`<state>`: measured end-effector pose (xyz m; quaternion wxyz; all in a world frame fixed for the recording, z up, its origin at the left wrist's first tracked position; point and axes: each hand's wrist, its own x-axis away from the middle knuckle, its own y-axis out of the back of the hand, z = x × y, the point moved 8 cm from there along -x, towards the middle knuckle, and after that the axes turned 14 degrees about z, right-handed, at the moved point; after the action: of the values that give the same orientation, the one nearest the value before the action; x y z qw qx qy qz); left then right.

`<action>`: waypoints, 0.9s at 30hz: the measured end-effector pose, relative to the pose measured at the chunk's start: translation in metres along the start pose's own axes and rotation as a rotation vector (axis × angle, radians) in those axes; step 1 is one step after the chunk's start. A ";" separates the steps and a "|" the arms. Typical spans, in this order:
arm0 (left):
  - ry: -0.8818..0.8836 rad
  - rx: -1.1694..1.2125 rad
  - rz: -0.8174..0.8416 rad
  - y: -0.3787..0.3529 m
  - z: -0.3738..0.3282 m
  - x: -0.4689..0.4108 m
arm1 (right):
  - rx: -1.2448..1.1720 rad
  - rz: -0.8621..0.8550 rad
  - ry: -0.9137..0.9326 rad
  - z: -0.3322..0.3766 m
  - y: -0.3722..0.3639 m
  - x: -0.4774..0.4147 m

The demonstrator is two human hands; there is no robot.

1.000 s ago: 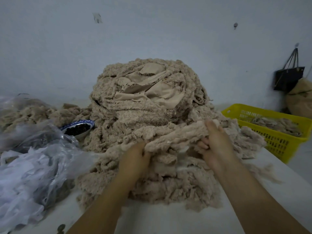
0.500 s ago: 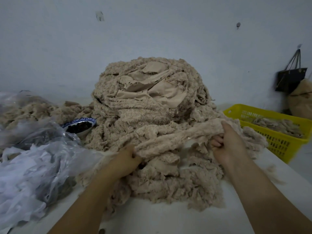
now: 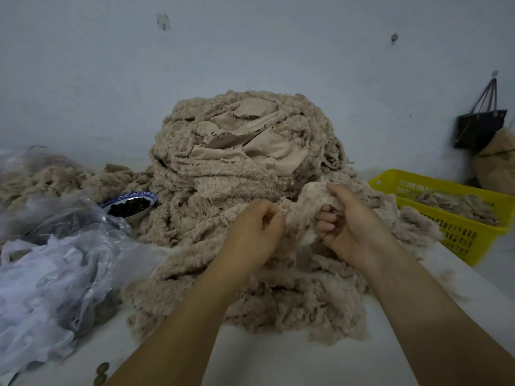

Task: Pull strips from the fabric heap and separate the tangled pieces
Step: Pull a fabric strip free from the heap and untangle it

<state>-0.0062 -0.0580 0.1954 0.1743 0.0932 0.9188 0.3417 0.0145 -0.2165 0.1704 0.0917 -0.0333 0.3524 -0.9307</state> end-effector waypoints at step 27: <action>0.295 0.993 0.013 -0.016 0.047 0.010 | 0.132 -0.028 -0.052 -0.029 0.036 -0.010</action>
<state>0.0015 -0.0392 0.1486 -0.0244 0.1211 0.9844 -0.1251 0.0262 -0.2224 0.1250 0.0896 -0.0564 0.2870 -0.9520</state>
